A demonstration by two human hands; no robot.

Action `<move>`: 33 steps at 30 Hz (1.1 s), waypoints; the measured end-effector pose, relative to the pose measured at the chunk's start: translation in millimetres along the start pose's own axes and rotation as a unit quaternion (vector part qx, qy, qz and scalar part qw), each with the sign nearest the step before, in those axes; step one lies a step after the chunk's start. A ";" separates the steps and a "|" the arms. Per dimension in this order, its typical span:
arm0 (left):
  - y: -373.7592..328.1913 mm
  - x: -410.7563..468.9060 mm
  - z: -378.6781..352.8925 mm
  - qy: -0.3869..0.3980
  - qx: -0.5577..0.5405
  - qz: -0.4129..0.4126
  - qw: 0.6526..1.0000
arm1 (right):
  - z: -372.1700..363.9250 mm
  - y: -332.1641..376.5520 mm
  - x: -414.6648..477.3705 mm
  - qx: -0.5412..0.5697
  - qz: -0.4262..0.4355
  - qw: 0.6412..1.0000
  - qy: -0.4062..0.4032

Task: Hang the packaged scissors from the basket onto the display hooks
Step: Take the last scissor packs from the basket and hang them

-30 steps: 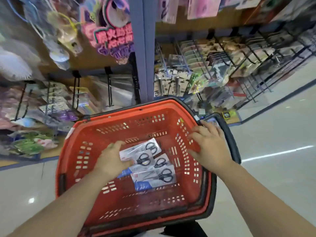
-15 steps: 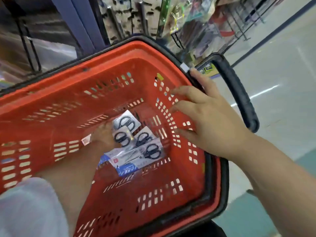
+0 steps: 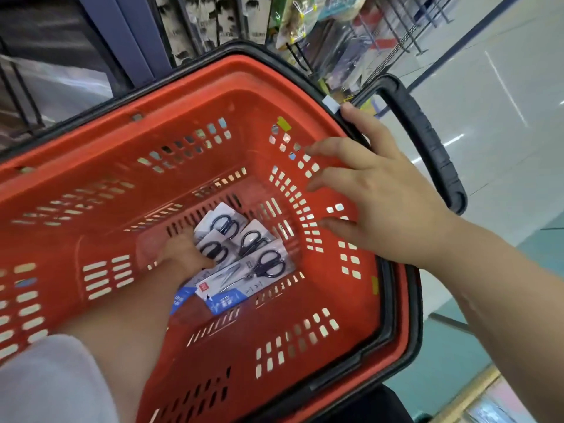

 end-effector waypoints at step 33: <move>-39.4 -38.7 -49.1 0.031 -0.068 -0.041 0.996 | -1.9 -2.7 -0.4 0.013 -0.003 1.000 -0.023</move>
Point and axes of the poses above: each hand's wrist, its own x-axis towards the middle knuckle, its own z-axis out of the back of the hand, y = z × x, the point moved 1 cm from there along x, towards the middle knuckle, and after that the axes turned 8 degrees about -x, right-handed, at the moved point
